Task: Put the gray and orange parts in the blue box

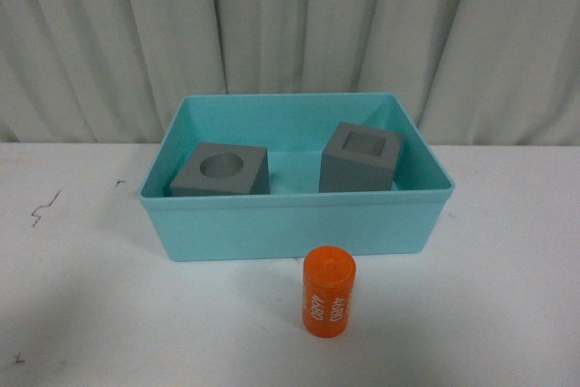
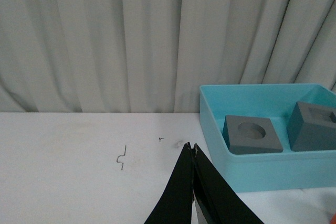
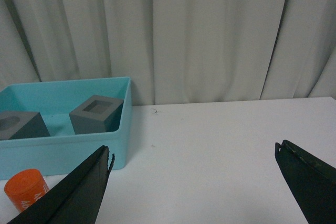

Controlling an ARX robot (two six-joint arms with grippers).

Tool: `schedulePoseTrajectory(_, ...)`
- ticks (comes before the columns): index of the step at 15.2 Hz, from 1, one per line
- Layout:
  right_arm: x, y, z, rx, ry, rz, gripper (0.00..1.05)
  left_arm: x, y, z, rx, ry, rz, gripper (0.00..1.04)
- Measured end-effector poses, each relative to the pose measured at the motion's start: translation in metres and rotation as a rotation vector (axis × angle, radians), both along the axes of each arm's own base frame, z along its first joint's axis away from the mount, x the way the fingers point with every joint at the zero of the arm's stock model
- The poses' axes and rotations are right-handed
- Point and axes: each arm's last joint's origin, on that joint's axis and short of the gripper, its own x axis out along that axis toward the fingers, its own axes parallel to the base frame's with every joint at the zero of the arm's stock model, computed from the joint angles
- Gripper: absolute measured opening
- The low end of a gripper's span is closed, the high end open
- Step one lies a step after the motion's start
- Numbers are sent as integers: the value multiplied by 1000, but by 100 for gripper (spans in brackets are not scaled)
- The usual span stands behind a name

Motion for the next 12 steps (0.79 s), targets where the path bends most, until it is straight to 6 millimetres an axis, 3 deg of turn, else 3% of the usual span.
schedulePoseTrajectory(12, 0, 0, 0, 0, 0, 0, 98, -19, 0, -1, 0, 14, 0, 2)
